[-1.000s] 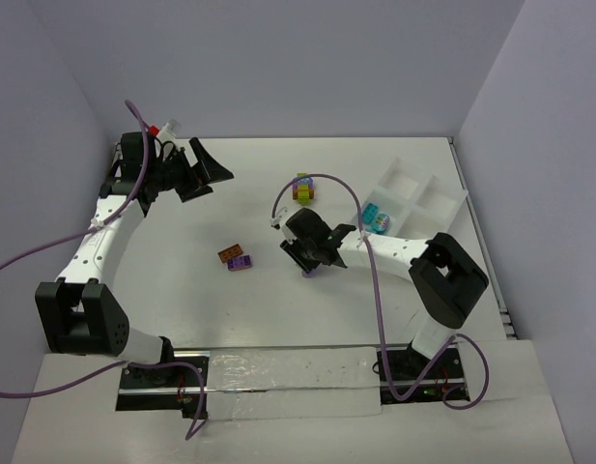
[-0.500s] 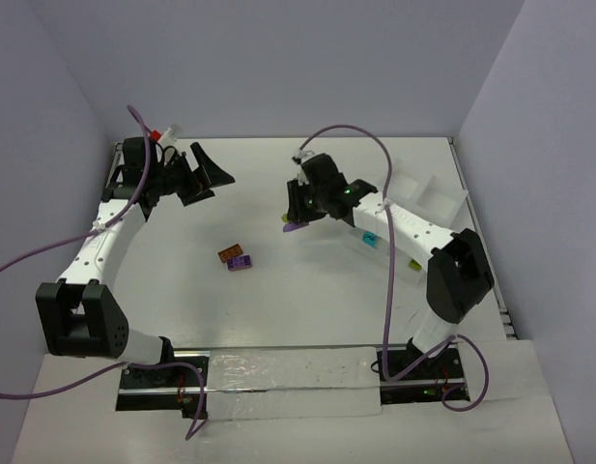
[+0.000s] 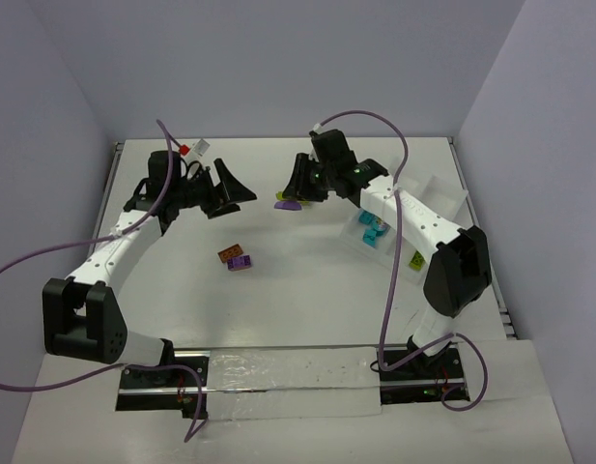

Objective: Sort the legos into containers by color

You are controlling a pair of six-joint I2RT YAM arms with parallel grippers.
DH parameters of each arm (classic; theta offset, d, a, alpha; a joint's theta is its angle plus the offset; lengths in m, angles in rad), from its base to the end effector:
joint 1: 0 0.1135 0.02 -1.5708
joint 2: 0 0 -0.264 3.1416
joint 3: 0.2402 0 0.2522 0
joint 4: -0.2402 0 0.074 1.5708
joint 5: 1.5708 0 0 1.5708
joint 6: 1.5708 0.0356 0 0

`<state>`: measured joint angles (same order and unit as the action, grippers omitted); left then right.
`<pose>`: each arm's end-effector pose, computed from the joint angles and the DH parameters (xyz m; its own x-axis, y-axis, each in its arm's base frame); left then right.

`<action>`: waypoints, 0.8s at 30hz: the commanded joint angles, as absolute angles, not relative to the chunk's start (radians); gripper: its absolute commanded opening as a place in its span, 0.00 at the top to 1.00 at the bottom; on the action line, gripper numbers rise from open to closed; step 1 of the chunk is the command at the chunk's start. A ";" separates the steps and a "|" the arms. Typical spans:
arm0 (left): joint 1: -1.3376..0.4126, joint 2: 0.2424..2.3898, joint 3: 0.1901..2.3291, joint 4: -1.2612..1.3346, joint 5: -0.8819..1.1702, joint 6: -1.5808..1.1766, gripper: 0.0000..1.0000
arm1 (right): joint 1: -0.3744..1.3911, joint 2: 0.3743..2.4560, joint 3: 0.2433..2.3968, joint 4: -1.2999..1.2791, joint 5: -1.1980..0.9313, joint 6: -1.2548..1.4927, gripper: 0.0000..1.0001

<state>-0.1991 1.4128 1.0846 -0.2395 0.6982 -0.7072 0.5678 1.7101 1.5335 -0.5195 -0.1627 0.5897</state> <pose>0.3043 -0.0848 0.2976 -0.8443 -0.3373 -0.4164 0.1766 0.5584 -0.8106 0.3275 0.2157 0.3210 -0.8027 0.1389 -0.5800 -0.2275 0.8277 0.5131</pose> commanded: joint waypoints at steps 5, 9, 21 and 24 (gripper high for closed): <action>-0.262 1.395 1.092 -0.169 0.741 -0.619 0.10 | 0.571 1.755 1.664 -0.513 -0.249 0.636 1.00; -0.296 1.395 1.113 -0.172 0.747 -0.571 0.09 | 0.570 1.755 1.667 -0.506 -0.328 0.646 1.00; -0.378 1.414 1.193 -0.202 0.662 -0.549 0.24 | 0.569 1.729 1.658 -0.518 -0.386 0.637 1.00; -0.404 1.417 1.202 -0.189 0.633 -0.557 0.25 | 0.569 1.732 1.659 -0.520 -0.389 0.640 1.00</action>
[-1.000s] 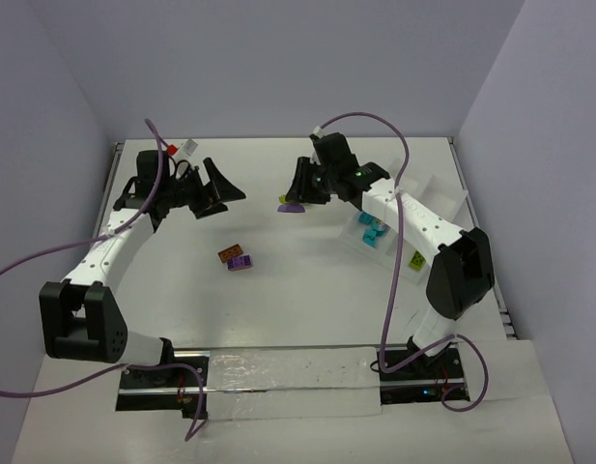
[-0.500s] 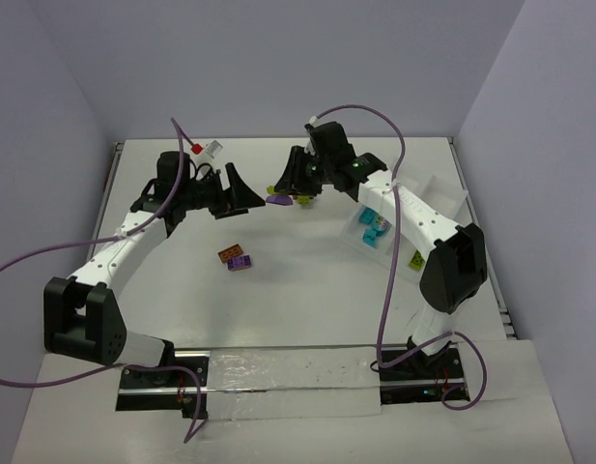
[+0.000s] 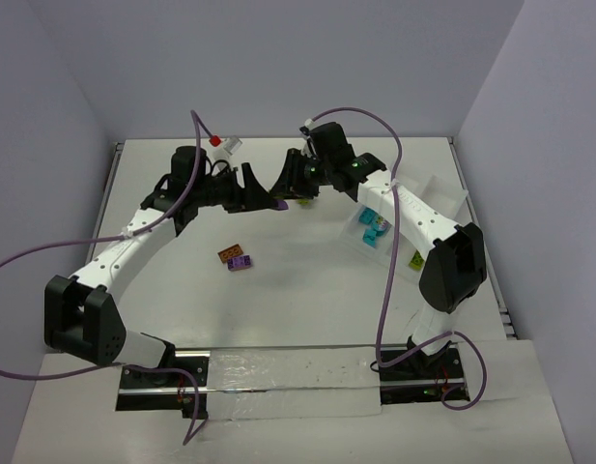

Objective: Sort the legos into containers by color

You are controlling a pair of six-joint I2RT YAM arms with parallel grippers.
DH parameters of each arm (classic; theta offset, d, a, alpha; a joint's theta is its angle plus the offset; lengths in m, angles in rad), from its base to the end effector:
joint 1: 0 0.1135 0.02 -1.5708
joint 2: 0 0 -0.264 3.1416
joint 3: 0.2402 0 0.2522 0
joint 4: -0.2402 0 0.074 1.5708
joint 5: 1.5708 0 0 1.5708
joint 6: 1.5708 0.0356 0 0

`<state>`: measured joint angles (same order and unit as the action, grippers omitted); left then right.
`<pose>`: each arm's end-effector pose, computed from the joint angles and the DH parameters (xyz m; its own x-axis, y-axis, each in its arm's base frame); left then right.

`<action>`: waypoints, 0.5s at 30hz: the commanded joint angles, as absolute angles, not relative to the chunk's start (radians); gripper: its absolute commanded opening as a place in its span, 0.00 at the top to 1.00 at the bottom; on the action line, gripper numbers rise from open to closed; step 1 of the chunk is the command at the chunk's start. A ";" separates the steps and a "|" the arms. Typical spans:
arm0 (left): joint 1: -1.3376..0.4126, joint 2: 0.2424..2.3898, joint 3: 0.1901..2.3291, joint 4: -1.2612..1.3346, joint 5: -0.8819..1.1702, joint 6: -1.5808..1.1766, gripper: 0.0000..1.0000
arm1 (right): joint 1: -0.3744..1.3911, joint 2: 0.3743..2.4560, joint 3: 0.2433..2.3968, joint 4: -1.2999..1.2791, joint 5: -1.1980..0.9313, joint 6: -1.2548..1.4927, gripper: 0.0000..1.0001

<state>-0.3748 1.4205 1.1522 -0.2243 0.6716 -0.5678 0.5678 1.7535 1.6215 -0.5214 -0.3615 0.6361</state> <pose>0.2918 -0.1386 0.3193 -0.7995 -0.1379 -0.5846 0.4351 0.5381 -0.7219 0.3337 0.2278 0.3351 -0.8517 0.1158 -0.5110 -0.2906 0.7071 0.6446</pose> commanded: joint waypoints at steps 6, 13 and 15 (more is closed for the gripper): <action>-0.429 1.460 1.249 -0.247 0.560 -0.529 0.30 | 0.571 1.718 1.664 -0.525 -0.387 0.637 1.00; -0.449 1.458 1.287 -0.307 0.498 -0.483 0.33 | 0.571 1.723 1.670 -0.526 -0.399 0.640 1.00; -0.450 1.462 1.286 -0.314 0.501 -0.482 0.35 | 0.571 1.723 1.672 -0.528 -0.400 0.643 1.00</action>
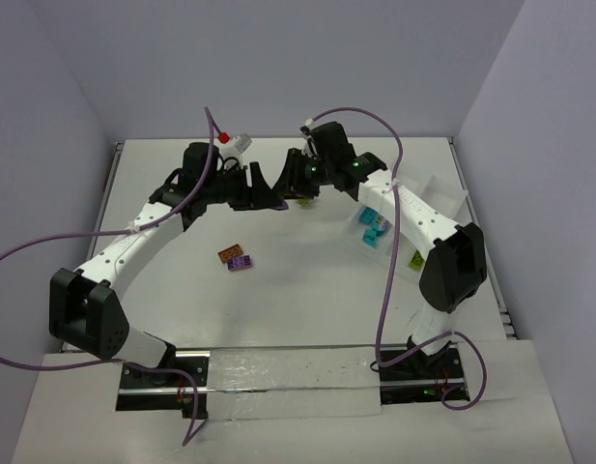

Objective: Sort the legos into containers by color

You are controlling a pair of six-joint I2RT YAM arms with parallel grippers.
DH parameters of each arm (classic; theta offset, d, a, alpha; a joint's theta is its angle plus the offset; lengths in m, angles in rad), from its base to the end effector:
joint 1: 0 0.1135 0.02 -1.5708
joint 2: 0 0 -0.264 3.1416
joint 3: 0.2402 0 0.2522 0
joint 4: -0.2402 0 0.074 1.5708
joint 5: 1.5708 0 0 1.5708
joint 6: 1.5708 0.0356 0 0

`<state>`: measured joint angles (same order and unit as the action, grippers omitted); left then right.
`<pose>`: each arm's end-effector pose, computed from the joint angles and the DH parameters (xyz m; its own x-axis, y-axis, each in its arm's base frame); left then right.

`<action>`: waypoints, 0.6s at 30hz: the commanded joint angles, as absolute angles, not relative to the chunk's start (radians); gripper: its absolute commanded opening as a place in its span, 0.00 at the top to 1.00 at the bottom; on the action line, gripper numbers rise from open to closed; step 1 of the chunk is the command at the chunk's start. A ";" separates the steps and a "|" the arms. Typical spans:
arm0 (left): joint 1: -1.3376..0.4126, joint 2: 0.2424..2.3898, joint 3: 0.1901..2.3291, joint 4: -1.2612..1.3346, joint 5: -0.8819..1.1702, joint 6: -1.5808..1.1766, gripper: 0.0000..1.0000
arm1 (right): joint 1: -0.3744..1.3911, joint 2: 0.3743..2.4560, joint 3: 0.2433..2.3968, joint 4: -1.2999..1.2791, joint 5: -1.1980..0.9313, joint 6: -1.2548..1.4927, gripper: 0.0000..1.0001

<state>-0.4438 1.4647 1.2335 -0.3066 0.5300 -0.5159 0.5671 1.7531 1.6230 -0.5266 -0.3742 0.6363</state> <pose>0.2941 -0.1597 0.3246 -0.7786 -0.1011 -0.6193 0.4351 0.6241 -0.6489 0.3333 0.2277 0.3354 -0.8564 0.1103 -0.5044 -0.2926 0.7013 0.6501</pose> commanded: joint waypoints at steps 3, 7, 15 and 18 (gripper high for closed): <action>-0.453 1.459 1.277 -0.321 0.476 -0.483 0.39 | 0.572 1.717 1.666 -0.526 -0.398 0.646 1.00; -0.453 1.455 1.263 -0.311 0.472 -0.489 0.42 | 0.571 1.710 1.659 -0.525 -0.397 0.648 1.00; -0.453 1.444 1.252 -0.310 0.483 -0.508 1.00 | 0.565 1.697 1.626 -0.503 -0.385 0.663 1.00; -0.453 1.427 1.220 -0.292 0.491 -0.525 1.00 | 0.553 1.679 1.603 -0.476 -0.349 0.682 1.00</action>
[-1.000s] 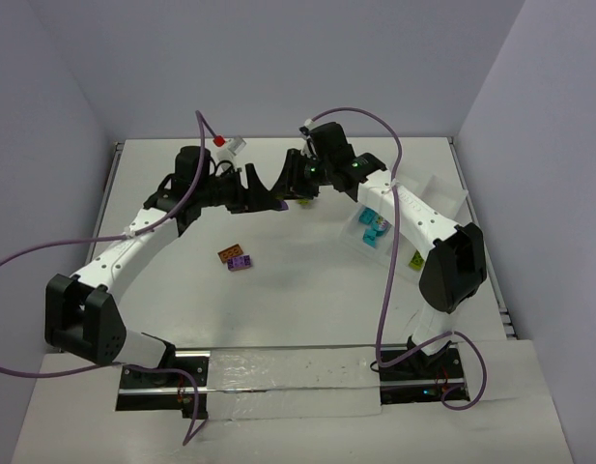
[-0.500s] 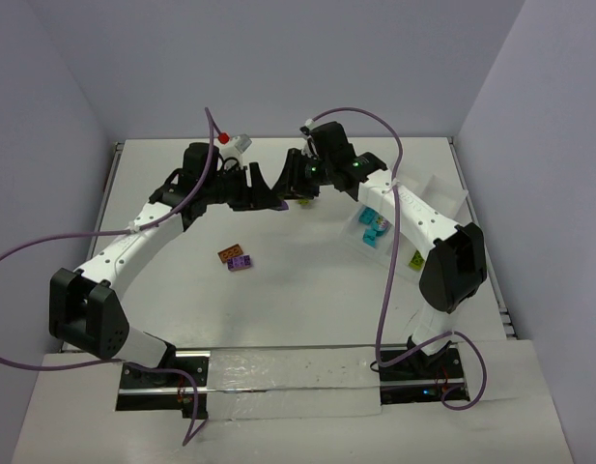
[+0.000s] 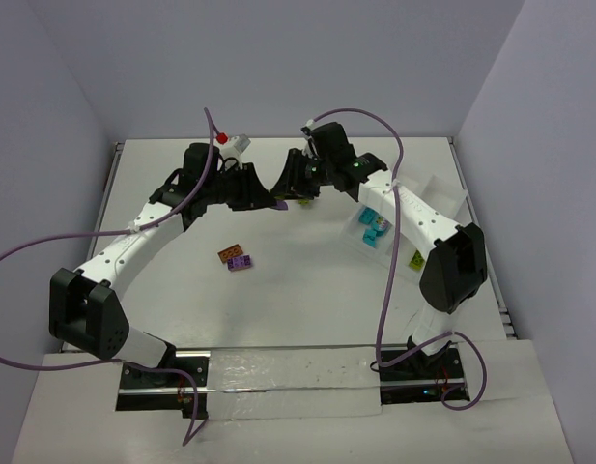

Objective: Sort the legos into containers by color

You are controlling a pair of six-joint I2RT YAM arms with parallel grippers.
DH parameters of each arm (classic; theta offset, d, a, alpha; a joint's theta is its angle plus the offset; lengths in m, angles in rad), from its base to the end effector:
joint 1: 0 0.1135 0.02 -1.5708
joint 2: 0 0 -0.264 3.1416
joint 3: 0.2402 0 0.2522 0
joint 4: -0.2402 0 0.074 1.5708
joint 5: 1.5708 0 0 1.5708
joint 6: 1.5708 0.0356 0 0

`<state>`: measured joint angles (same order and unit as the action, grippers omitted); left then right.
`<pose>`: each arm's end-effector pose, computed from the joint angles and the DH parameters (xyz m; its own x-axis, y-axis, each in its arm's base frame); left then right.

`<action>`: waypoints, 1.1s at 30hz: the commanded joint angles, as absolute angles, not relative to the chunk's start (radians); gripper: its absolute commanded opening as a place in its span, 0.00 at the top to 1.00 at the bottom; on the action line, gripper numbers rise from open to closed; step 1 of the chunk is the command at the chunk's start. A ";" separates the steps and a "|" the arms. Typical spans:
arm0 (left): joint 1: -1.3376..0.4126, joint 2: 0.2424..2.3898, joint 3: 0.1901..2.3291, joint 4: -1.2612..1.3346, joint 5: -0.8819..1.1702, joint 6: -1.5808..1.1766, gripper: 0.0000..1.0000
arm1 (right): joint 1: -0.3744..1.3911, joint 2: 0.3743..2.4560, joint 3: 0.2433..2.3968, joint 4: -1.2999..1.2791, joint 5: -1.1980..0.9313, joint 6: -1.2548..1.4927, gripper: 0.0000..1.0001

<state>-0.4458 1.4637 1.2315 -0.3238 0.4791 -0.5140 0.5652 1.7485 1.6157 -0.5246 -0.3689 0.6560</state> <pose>0.2940 -0.1587 0.3223 -0.7765 -0.1125 -0.6200 0.4067 0.6621 -0.6295 0.3328 0.2263 0.3349 -0.8606 0.1279 -0.4929 -0.2721 0.7027 0.6574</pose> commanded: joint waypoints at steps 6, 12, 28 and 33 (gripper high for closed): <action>-0.454 1.426 1.179 -0.293 0.534 -0.521 1.00 | 0.520 1.647 1.547 -0.407 -0.281 0.721 1.00; -0.456 1.391 1.124 -0.294 0.543 -0.525 1.00 | 0.438 1.633 1.548 -0.410 -0.263 0.710 1.00; -0.490 1.362 1.047 -0.168 0.568 -0.678 1.00 | 0.007 1.129 1.049 -0.635 0.040 0.560 1.00; -0.495 1.411 1.120 -0.242 0.552 -0.629 1.00 | -0.074 1.035 0.894 -0.646 0.098 0.583 1.00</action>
<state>-0.4896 1.3972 1.0592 -0.2600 0.5400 -0.6319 -0.0647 1.0603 0.9642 -0.6239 0.0254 0.5938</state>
